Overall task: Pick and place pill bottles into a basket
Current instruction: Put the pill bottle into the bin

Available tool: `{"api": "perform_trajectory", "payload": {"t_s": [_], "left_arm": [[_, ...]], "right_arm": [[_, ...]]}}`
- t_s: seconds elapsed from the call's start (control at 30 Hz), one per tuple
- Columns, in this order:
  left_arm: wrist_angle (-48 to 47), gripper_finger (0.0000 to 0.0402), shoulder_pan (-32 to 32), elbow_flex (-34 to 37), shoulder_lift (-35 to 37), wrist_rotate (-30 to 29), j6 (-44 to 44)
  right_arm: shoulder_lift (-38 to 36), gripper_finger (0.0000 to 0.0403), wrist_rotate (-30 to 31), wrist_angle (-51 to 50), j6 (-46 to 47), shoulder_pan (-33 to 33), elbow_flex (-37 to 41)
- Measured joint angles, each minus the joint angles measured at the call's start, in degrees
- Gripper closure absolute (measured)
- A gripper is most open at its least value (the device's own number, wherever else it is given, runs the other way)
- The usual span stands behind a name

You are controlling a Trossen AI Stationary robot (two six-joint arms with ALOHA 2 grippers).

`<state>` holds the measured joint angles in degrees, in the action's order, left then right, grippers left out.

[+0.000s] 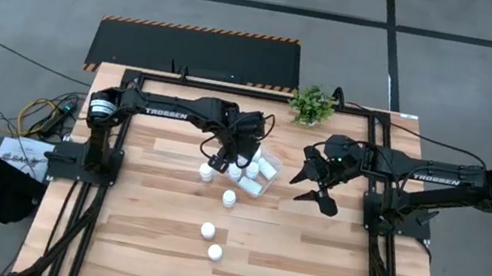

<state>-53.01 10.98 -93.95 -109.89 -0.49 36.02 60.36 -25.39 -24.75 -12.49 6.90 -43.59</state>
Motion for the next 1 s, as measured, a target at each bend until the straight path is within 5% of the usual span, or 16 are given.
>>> {"api": "perform_trajectory", "payload": {"t_s": [1.0], "left_arm": [[-0.68, 0.0246, -0.04, 0.00, 0.02, 2.01, -1.18]], "right_arm": [[0.00, 0.0184, -0.02, -0.04, 0.02, 0.00, -0.02]]}}
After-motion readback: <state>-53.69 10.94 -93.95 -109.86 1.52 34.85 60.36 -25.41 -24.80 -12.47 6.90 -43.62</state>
